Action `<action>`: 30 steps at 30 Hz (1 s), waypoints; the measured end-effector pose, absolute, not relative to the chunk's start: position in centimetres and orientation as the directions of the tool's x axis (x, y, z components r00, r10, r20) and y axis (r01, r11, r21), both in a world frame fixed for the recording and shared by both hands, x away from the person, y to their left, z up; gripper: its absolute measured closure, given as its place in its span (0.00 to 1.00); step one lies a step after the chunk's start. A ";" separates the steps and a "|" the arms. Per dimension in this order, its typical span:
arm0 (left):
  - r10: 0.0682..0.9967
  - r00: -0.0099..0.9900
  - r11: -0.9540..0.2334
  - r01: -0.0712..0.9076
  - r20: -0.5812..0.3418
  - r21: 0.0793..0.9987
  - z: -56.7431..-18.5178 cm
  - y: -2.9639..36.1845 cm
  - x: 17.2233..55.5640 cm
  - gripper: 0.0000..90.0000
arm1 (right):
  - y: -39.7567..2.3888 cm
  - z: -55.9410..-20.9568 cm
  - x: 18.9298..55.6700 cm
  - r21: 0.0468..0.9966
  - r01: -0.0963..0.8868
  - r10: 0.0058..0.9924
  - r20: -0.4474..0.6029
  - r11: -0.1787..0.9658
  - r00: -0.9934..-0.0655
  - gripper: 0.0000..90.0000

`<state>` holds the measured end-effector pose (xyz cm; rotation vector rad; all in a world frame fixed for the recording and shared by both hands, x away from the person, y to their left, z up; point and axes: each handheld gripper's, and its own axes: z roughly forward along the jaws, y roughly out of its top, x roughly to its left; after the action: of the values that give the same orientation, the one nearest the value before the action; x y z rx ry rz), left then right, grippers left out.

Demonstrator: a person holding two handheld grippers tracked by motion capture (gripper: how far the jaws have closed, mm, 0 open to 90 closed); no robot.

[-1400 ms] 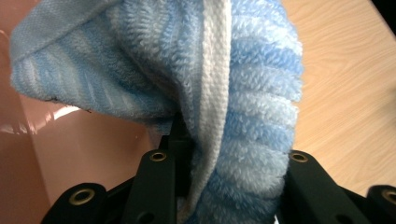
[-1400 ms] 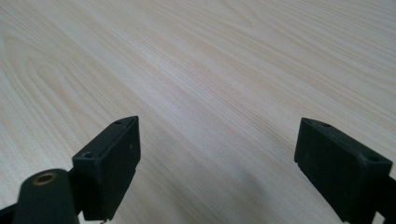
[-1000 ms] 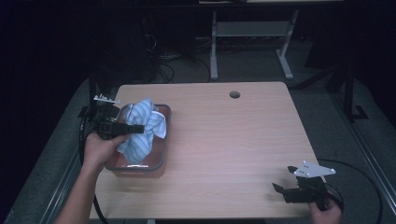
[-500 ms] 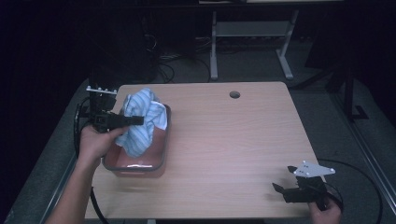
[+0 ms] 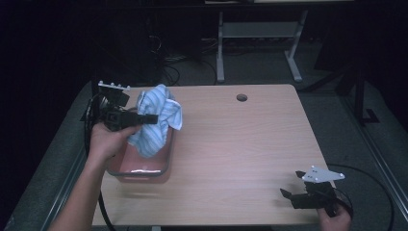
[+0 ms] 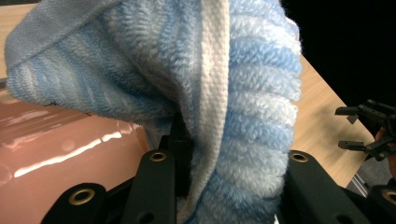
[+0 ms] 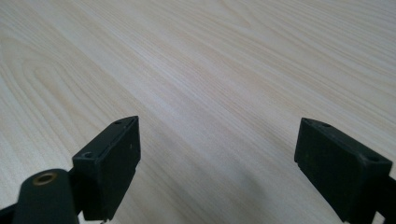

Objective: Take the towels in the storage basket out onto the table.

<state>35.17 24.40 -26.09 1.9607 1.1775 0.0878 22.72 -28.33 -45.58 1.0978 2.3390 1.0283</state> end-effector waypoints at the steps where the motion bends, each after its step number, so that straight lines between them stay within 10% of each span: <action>1: 0.759 0.561 -0.224 0.702 -0.332 0.676 -26.1 24.2 35.2 0.76 | -28.3 -45.6 22.7 0.742 0.511 0.772 -0.015 0.434 -0.635 0.15; 30: 0.710 0.620 -0.295 0.693 -0.334 0.658 -27.3 18.0 36.8 0.76 | -28.6 -45.5 22.7 0.748 0.504 0.773 -0.019 0.431 -0.634 0.15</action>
<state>36.79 18.04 -27.27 2.0329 1.1009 0.0268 22.66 -28.60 -45.47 1.0907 2.3292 1.0353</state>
